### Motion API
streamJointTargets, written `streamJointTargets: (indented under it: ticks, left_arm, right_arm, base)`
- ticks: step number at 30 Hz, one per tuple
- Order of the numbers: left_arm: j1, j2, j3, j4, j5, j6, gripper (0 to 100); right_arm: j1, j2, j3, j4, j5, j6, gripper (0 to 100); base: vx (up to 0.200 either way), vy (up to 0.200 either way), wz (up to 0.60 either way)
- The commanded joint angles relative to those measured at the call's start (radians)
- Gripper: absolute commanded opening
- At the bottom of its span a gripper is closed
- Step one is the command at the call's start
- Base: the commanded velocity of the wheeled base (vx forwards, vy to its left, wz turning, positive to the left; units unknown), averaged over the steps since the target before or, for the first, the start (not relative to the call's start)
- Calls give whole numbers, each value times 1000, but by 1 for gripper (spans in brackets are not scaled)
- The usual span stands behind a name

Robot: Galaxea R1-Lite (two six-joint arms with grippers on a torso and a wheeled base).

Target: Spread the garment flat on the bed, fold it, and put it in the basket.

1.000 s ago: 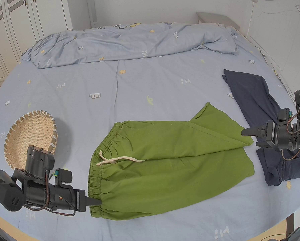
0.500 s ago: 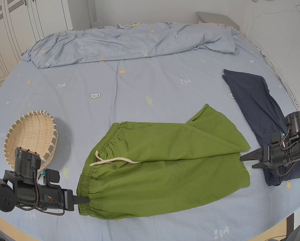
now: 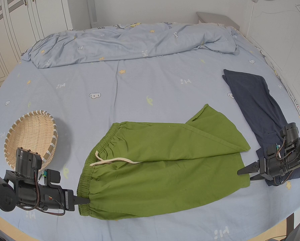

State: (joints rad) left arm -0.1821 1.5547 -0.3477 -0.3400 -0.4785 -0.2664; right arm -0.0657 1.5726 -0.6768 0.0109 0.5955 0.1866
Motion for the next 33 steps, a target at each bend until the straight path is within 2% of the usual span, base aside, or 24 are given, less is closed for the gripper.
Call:
streamJointTargets:
  ticks: [1,5,22,23,33]
  left_arm:
    - [0,5,-1,-1,1,-1,0]
    - [0,2,-1,-1,1,-1,0]
    - [-2,-7,3,-1,1,-1,0]
    - [-3,-7,3,-1,1,-1,0]
    - [1,-5,3,-1,1,-1,0]
  right_arm:
    - [3,21,10,0,7,-3,100]
    - [6,38,8,0,81,-3,100]
    - [-11,90,2,-5,96,-7,100]
    - [-19,92,-1,-6,95,-7,0]
    - [-78,101,-9,-6,98,-42,0]
  base:
    - [0,0,0]
    - [0,0,0]
    - [0,0,0]
    - [0,0,0]
    - [0,0,0]
